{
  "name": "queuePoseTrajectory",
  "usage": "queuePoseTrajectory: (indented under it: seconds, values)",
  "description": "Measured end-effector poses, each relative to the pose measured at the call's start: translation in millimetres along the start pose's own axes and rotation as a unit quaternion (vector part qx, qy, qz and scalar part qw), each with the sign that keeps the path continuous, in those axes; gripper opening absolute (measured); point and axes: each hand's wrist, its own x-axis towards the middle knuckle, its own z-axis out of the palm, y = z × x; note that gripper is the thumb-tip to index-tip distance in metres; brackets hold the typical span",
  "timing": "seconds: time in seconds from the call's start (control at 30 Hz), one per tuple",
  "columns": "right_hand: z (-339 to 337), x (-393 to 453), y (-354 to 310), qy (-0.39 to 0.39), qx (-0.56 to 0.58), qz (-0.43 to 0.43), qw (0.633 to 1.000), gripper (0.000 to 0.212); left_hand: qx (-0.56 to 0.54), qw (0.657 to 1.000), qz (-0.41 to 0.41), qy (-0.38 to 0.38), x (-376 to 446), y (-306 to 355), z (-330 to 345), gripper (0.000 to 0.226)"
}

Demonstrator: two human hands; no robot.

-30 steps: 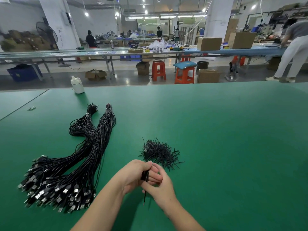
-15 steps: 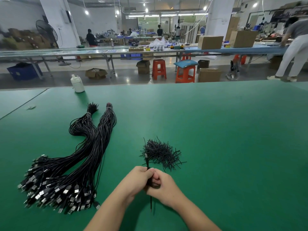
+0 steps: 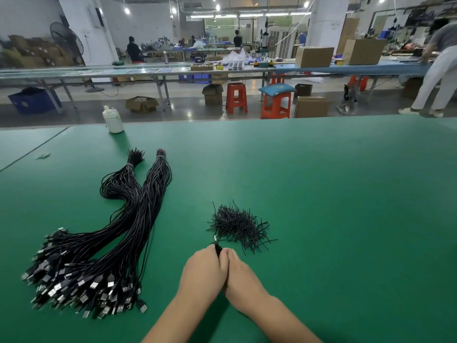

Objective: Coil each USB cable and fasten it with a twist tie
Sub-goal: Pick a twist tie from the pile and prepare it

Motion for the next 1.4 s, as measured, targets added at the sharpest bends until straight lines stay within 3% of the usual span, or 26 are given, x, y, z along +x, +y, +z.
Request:
queuePoseTrajectory:
  seconds: [0.1, 0.23, 0.43, 0.57, 0.67, 0.77, 0.83, 1.0, 1.03, 1.1, 1.13, 1.2, 1.3, 1.4]
  values:
    - [0.3, 2.8, -1.7, 0.033, 0.018, 0.002, 0.999, 0.021, -0.081, 0.995, -0.035, 0.048, -0.4, -3.1, 5.0, 0.037]
    - [2.6, 6.1, 3.2, 0.066, 0.000, 0.020, 0.998, 0.016, -0.149, 0.983, -0.056, 0.089, 0.6, -8.3, 7.2, 0.038]
    - [4.7, -0.8, 14.6, -0.013, -0.015, 0.024, 1.000, 0.020, -0.174, 0.983, 0.028, -0.056, 17.6, -30.2, 4.2, 0.023]
    - [9.1, 3.8, 17.5, -0.079, 0.086, 0.075, 0.990, 0.029, -0.136, 0.986, 0.040, -0.092, 24.2, -36.1, 6.4, 0.012]
    - [14.5, 6.7, 16.2, -0.083, 0.149, 0.079, 0.982, 0.040, -0.117, 0.987, 0.044, -0.099, 33.0, -33.1, 6.5, 0.009]
    - [15.7, 8.6, 23.3, -0.048, 0.018, 0.073, 0.996, 0.028, -0.129, 0.984, 0.030, -0.123, 45.1, -29.4, 5.8, 0.010]
    - [16.7, 8.2, 28.0, 0.007, -0.079, 0.065, 0.995, 0.030, -0.210, 0.963, -0.001, -0.169, 52.9, -28.9, 9.1, 0.013]
    - [24.1, 8.3, 43.1, 0.098, 0.028, 0.111, 0.989, 0.025, -0.424, 0.849, -0.053, -0.311, 69.9, -41.6, 16.2, 0.028]
    - [24.4, 9.0, 46.3, 0.112, 0.048, 0.121, 0.985, 0.026, -0.402, 0.866, -0.063, -0.290, 75.3, -46.4, 19.1, 0.030]
    - [25.5, 10.7, 49.8, 0.132, 0.063, 0.136, 0.980, 0.029, -0.230, 0.956, -0.078, -0.166, 86.1, -56.7, 30.5, 0.029]
    - [26.7, 11.7, 50.1, 0.135, 0.061, 0.138, 0.979, 0.029, -0.149, 0.978, -0.085, -0.114, 88.6, -59.9, 35.7, 0.032]
    - [29.5, 12.2, 50.0, 0.132, 0.051, 0.140, 0.980, 0.028, -0.069, 0.989, -0.089, -0.094, 88.3, -58.1, 44.0, 0.035]
    - [30.0, 11.5, 52.5, 0.130, 0.053, 0.136, 0.981, 0.029, -0.026, 0.992, -0.096, -0.079, 86.5, -50.6, 52.0, 0.017]
    - [27.8, 10.7, 52.1, 0.131, 0.068, 0.135, 0.980, 0.032, 0.021, 0.992, -0.096, -0.077, 85.8, -48.0, 54.8, 0.014]
